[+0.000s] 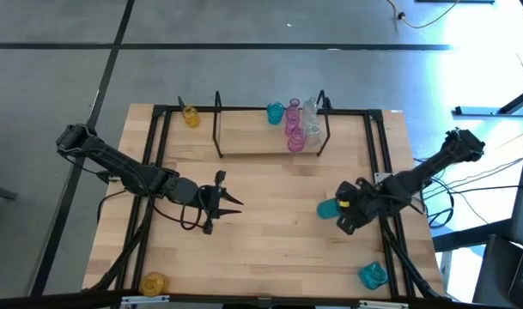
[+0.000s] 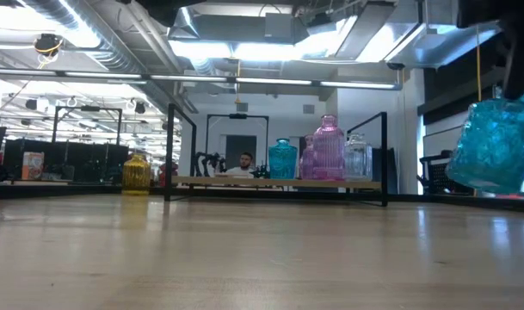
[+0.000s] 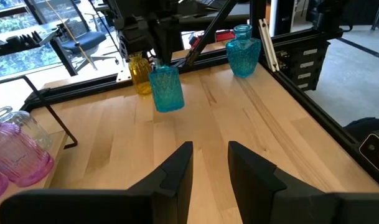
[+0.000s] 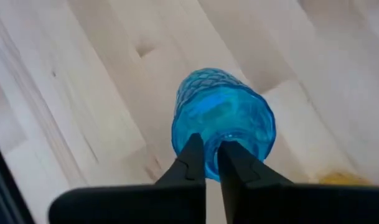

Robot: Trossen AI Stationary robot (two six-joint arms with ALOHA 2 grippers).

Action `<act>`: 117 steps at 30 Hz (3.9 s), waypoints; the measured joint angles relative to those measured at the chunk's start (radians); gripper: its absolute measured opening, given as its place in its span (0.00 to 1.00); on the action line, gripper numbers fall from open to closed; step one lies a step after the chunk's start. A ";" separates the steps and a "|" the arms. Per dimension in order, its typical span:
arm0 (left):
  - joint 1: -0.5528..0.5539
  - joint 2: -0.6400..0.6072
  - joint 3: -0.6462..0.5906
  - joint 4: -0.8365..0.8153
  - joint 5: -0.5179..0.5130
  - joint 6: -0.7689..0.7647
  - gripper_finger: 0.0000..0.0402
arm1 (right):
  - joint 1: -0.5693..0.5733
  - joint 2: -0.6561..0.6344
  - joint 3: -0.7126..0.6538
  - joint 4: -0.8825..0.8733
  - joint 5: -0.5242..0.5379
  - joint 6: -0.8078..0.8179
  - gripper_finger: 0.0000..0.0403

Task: Sort vases onto shelf
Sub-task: Put the top blue vase aligned with the other blue vase on the shelf

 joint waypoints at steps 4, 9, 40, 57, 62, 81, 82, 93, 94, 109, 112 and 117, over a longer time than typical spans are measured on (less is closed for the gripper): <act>0.000 0.000 0.000 0.000 0.000 0.000 0.23 | -0.061 0.086 0.077 0.038 0.016 -0.148 0.02; 0.000 0.000 0.000 0.000 0.000 0.000 0.23 | -0.150 0.214 0.225 0.031 0.021 -0.360 0.01; 0.010 -0.019 -0.159 0.168 0.151 0.020 0.23 | -0.774 0.759 1.058 -0.208 -0.019 -1.089 0.02; 0.103 -0.018 -0.160 0.181 0.109 0.154 0.23 | -0.916 0.840 1.059 -0.177 -0.100 -1.298 0.02; 0.116 -0.018 -0.161 0.148 0.110 0.154 0.23 | -0.916 0.899 1.058 -0.167 -0.101 -1.322 0.02; 0.116 -0.018 -0.161 0.149 0.110 0.148 0.23 | -0.935 0.922 1.058 -0.122 -0.067 -1.331 0.02; 0.116 -0.018 -0.161 0.149 0.110 0.148 0.23 | -0.936 0.922 1.058 -0.123 -0.067 -1.331 0.02; 0.116 -0.018 -0.161 0.149 0.110 0.127 0.23 | -0.943 0.921 1.028 -0.099 -0.021 -1.345 0.02; 0.116 -0.018 -0.161 0.150 0.110 0.127 0.23 | -0.943 0.921 1.028 -0.099 -0.023 -1.346 0.02; 0.116 -0.018 -0.161 0.149 0.110 0.128 0.23 | -0.942 0.921 1.028 -0.084 -0.031 -1.331 0.11; 0.116 -0.018 -0.161 0.149 0.110 0.128 0.23 | -0.942 0.921 1.028 -0.078 -0.030 -1.322 0.19; 0.116 -0.018 -0.161 0.149 0.111 0.128 0.23 | -0.942 0.921 1.028 -0.082 -0.011 -1.322 0.28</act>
